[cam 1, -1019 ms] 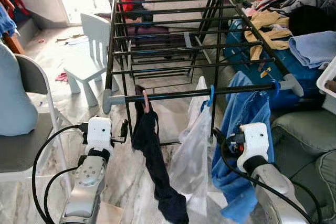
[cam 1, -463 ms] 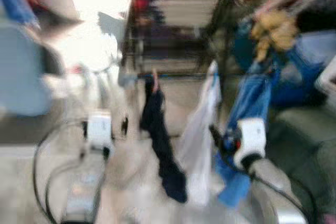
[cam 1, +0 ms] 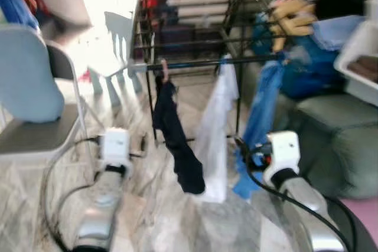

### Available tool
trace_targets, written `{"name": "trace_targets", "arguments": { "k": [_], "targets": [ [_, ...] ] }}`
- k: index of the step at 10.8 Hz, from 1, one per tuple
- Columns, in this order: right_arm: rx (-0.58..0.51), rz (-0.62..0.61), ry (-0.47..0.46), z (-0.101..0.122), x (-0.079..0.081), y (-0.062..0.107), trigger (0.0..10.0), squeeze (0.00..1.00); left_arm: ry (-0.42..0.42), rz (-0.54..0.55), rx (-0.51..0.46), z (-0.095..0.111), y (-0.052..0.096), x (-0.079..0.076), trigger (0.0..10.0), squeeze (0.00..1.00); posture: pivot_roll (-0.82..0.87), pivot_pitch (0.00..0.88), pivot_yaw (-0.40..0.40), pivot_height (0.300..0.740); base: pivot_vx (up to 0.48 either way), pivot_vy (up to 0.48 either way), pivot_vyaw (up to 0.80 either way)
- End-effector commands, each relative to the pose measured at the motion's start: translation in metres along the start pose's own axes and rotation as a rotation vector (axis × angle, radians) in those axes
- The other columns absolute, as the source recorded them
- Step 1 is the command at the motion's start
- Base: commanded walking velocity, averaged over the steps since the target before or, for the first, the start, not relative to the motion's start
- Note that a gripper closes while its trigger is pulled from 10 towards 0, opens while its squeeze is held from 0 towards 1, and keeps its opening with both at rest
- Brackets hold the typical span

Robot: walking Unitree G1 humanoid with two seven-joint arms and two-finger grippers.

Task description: Hang hanger

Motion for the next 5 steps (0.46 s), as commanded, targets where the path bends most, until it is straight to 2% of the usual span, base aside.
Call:
{"name": "trace_targets", "arguments": {
  "k": [1,2,3,4,5],
  "targets": [
    [-0.012,0.008,0.003,0.0033,0.0029,-0.0025,10.0,1.00,-0.017,0.026,-0.007,0.0022,-0.0009,0.0082,10.0,0.00,-0.15,0.000,0.014,0.740,-0.277,0.000,0.00],
    [-0.013,0.013,0.002,0.0035,0.0038,-0.0029,10.0,1.00,-0.017,0.027,-0.008,0.0024,-0.0011,0.0084,10.0,0.00,-0.15,0.000,0.014,0.740,-0.274,0.000,0.00],
    [-0.008,0.022,0.003,0.0015,0.0059,-0.0027,10.0,0.92,-0.016,0.029,-0.008,0.0022,-0.0007,0.0081,10.0,0.00,-0.15,0.000,0.013,0.740,-0.274,0.000,0.00],
    [-0.004,0.025,0.005,0.0005,0.0067,-0.0018,10.0,0.00,-0.016,0.029,-0.007,0.0022,-0.0003,0.0077,10.0,0.00,-0.15,0.000,0.013,0.740,-0.270,0.000,0.00],
    [-0.003,0.026,0.006,0.0005,0.0068,-0.0017,10.0,0.00,-0.016,0.029,-0.008,0.0023,-0.0003,0.0076,10.0,0.00,-0.15,0.000,0.013,0.740,-0.274,0.000,0.00]
  ]
}}
Point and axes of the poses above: a point about 5 cm out from each wrist's last joint towards the gripper, its own y axis pointing back from the gripper into the wrist, its own z axis along the axis of the wrist's last joint, x = y × z, the point moved 3 cm from there along -y, pointing out of the wrist towards the gripper, and after that the axes turned 2 degrees about -y, right-handed, at the moved point
